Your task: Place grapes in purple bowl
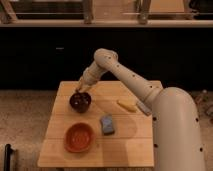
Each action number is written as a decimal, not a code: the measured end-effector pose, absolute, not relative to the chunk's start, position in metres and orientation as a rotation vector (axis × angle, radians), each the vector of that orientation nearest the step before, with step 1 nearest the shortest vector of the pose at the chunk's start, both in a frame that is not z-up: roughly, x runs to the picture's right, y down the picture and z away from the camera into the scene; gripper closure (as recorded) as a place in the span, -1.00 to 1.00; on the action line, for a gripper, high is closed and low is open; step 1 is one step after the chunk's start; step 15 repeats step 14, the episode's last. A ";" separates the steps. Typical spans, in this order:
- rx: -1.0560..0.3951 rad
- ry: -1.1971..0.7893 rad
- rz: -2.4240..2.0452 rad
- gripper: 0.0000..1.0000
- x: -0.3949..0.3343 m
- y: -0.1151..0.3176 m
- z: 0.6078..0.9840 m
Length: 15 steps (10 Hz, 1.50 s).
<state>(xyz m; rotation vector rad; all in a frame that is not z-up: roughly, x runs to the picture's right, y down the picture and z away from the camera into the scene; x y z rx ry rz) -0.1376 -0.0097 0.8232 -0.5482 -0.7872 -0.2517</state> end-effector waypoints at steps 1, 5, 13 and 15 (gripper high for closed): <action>-0.554 -0.783 -0.256 0.16 -0.139 -0.009 0.825; -0.589 -0.782 -0.288 -0.59 -0.149 -0.003 0.832; -0.600 -0.789 -0.275 -0.60 -0.140 0.004 0.837; -0.594 -0.792 -0.272 -0.60 -0.134 0.003 0.836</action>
